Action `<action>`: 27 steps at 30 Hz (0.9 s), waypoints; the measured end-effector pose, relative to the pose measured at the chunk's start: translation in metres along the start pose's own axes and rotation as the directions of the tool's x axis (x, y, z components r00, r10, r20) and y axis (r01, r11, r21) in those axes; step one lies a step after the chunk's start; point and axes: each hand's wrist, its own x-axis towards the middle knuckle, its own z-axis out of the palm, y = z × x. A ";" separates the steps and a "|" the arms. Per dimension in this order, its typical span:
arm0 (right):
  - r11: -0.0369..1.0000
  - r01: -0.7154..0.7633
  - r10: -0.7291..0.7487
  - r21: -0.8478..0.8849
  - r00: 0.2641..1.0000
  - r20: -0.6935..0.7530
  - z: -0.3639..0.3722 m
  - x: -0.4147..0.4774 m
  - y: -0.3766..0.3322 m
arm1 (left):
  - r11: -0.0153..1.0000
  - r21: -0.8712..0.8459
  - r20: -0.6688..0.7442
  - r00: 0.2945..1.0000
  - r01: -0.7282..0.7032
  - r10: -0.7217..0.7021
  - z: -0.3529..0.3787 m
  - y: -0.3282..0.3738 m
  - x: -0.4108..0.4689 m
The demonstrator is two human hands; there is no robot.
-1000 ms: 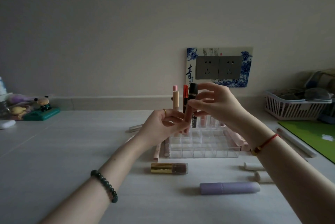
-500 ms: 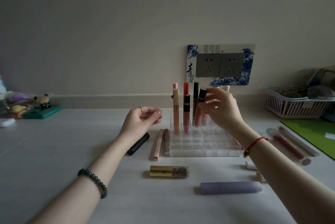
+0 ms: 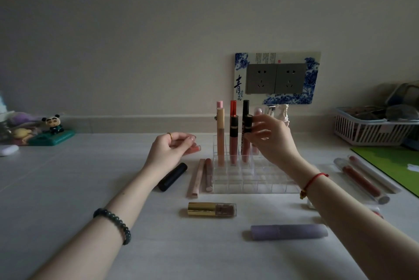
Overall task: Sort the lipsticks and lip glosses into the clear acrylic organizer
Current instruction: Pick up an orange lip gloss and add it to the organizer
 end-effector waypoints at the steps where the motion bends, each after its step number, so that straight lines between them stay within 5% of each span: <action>1: 1.000 0.001 -0.001 -0.001 1.000 0.000 0.000 0.000 0.000 | 1.000 0.004 -0.019 1.000 0.007 -0.007 -0.001 -0.001 0.001; 21: 1.000 -0.015 0.015 -0.004 1.000 -0.017 0.000 -0.002 0.002 | 0.995 -0.011 -0.205 0.973 0.101 -0.101 -0.017 -0.005 0.001; 27: 0.999 0.042 -0.044 -0.023 0.991 -0.129 -0.008 0.000 -0.008 | 0.988 0.109 -0.243 0.967 0.106 -0.076 -0.032 -0.013 0.008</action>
